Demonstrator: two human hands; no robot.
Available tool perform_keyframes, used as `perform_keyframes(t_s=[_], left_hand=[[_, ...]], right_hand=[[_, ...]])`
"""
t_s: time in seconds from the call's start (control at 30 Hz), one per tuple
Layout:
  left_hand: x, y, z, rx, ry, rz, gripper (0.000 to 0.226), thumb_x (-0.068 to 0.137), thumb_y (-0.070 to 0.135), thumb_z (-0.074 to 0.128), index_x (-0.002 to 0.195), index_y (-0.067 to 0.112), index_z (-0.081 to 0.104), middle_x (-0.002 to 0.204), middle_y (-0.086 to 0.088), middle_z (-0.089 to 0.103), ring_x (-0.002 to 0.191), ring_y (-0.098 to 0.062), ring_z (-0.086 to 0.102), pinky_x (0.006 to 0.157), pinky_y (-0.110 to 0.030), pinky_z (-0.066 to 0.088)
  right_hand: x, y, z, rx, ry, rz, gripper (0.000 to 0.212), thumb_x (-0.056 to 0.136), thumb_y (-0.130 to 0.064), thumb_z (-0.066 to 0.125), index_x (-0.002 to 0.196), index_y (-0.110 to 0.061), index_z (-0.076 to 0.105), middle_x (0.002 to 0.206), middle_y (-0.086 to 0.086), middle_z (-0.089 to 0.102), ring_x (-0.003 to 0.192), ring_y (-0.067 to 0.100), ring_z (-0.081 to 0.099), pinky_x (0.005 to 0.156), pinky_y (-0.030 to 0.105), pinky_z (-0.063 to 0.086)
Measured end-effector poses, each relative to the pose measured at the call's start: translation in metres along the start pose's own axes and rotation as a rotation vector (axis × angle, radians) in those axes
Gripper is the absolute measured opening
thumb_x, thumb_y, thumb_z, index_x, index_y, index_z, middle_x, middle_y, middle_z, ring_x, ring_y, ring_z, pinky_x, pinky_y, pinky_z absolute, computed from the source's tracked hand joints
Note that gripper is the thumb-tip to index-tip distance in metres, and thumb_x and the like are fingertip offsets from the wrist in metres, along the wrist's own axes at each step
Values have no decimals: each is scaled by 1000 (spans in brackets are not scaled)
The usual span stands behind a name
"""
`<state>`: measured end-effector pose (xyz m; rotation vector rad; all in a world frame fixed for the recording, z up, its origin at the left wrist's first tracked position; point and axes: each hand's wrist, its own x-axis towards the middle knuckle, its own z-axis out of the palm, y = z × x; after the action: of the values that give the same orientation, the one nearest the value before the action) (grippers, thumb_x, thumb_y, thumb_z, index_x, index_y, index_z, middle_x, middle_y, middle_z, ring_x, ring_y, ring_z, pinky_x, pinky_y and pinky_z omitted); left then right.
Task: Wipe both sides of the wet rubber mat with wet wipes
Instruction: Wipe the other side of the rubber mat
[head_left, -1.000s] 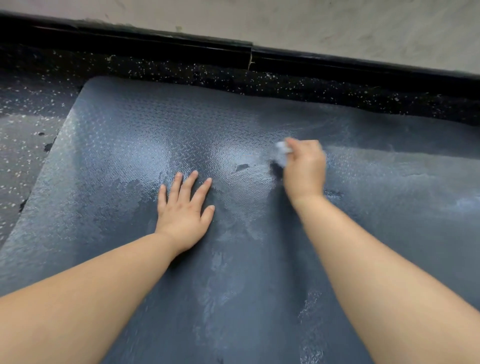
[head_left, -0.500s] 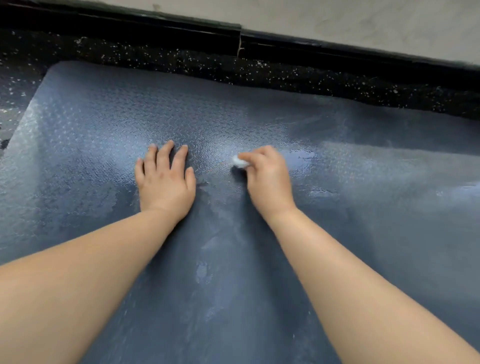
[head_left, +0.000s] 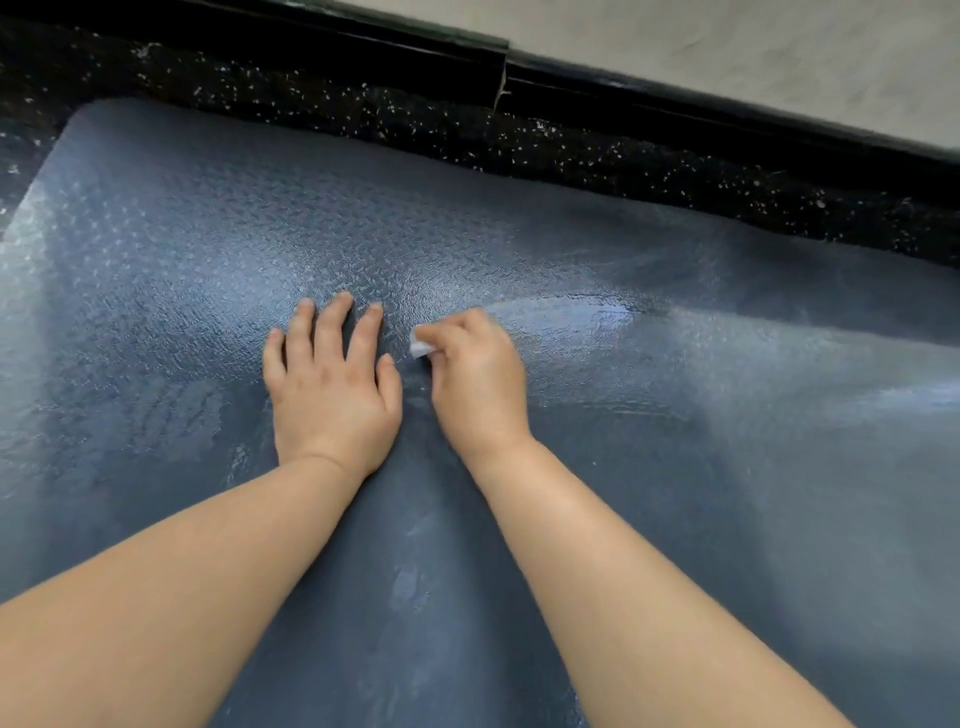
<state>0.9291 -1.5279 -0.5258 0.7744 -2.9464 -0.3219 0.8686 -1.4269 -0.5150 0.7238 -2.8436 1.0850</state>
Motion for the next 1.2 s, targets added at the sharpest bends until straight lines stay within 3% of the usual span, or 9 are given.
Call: perform_keyframes(t_s=[0.1,0.23,0.37,0.43,0.47,0.67,0.83,0.97,1.2], left_hand=[[0,0,-1,-3,4,3,61,85,38,25,136,16,50,144,-11,43,137,-35,29,112,-50,14],[0,1,-1,-4,14,0,60,85,38,26,133,14,53,141,-12,46,135,-37,32,110,-52,17],[1,3,0,-9,9,2,60,85,38,26,133,14,53,141,-13,46,135,-37,32,110,-52,16],[1,3,1,-10,14,2,59,85,37,26,133,14,53,140,-13,47,135,-37,32,110,-52,16],[1,4,1,-12,19,0,59,85,37,27,132,13,54,140,-14,47,134,-38,33,110,-53,16],[1,2,-2,-14,24,5,58,85,35,28,131,11,55,139,-15,48,133,-39,35,109,-55,20],[1,3,0,-19,35,1,57,85,35,30,130,12,56,138,-15,49,132,-40,36,109,-56,20],[1,3,0,-20,58,1,56,85,34,31,129,12,57,137,-15,50,131,-40,38,108,-56,21],[1,3,1,-23,71,-1,57,84,35,30,129,12,57,137,-15,50,131,-40,37,109,-55,20]], right_hand=[[22,18,-29,63,107,17,22,77,5,57,87,-5,74,85,16,65,83,18,56,78,23,38],[68,103,-99,-116,418,458,28,93,-10,47,111,-17,67,119,6,57,110,22,53,89,18,36],[87,132,-112,-158,315,724,25,92,-9,43,94,-13,68,110,11,57,100,26,54,62,15,29],[87,104,-85,-140,314,665,22,83,-1,48,85,-6,69,89,8,61,92,24,59,50,13,28],[82,83,-64,-129,291,536,25,80,1,50,72,-21,55,81,3,55,80,12,36,50,14,28],[51,5,1,23,-22,-75,22,82,2,55,95,-5,72,93,17,62,87,32,54,77,33,42],[103,106,-83,-178,423,393,30,90,-5,47,112,-12,66,105,8,61,103,26,55,76,12,34],[122,139,-92,-219,403,731,34,92,-4,45,122,-12,59,121,4,53,112,23,52,73,11,36],[135,32,0,-191,76,222,28,87,-8,50,103,-19,71,111,8,59,102,28,53,67,25,31]])
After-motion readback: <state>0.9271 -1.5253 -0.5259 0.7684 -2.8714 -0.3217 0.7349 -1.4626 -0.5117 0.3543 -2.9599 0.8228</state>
